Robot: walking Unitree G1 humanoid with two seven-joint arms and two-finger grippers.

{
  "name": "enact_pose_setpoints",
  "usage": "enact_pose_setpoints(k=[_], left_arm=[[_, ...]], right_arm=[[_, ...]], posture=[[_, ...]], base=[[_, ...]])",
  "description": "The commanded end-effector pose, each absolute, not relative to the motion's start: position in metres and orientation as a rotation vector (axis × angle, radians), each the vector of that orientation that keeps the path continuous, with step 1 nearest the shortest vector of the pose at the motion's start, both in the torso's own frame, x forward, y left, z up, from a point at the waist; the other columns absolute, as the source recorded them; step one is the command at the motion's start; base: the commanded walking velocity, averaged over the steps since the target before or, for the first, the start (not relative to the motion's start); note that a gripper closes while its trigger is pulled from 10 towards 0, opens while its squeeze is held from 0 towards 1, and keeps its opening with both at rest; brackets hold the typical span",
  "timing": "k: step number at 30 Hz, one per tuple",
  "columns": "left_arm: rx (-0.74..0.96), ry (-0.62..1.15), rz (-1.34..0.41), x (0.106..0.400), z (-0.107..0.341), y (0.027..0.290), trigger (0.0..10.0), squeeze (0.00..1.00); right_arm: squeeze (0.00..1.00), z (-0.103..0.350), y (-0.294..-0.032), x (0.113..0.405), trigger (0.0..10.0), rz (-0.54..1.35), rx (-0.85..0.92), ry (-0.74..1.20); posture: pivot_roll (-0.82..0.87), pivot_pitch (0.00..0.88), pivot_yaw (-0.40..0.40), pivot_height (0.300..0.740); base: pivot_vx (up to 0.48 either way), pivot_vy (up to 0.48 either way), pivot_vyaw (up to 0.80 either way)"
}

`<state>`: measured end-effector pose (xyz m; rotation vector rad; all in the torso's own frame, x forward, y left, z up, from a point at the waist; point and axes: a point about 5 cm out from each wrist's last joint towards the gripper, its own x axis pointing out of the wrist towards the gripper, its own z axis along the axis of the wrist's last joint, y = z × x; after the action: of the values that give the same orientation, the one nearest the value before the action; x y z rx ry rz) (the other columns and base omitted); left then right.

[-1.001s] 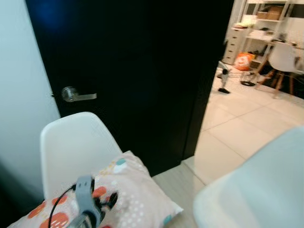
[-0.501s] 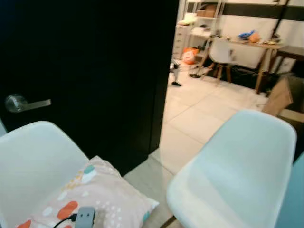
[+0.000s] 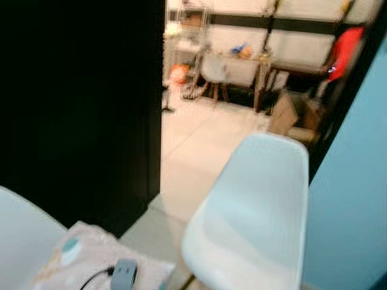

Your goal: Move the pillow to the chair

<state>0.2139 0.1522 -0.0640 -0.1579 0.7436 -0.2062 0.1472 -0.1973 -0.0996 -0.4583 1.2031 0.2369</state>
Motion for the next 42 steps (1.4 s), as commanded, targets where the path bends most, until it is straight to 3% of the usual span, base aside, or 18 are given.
enact_pose_setpoints(k=[1, 16, 33, 42], left_arm=[[-0.152, 0.758, -0.206, 0.211, -0.066, 0.150, 10.0, 0.00], [-0.150, 0.888, -0.057, 0.173, -0.087, 0.176, 10.0, 0.00], [-0.053, 0.972, 0.031, 0.155, -0.095, 0.186, 10.0, 0.00], [0.017, 0.988, 0.138, 0.150, -0.095, 0.201, 10.0, 0.00]], right_arm=[[0.00, -0.102, -0.194, 0.143, 10.0, 0.253, -0.448, 1.217], [0.00, -0.102, -0.195, 0.143, 10.0, 0.254, -0.461, 1.215], [0.00, -0.101, -0.199, 0.142, 10.0, 0.245, -0.471, 1.216], [0.00, -0.099, -0.199, 0.148, 10.0, 0.292, -0.522, 1.191]], posture=[[0.00, 0.012, -0.001, 0.740], [0.00, 0.010, -0.004, 0.740], [-0.01, 0.008, -0.012, 0.740], [0.03, 0.020, -0.056, 0.740]], base=[[0.000, 0.000, -0.71], [0.000, 0.000, -0.71], [0.000, 0.000, -0.71], [0.000, 0.000, -0.71]])
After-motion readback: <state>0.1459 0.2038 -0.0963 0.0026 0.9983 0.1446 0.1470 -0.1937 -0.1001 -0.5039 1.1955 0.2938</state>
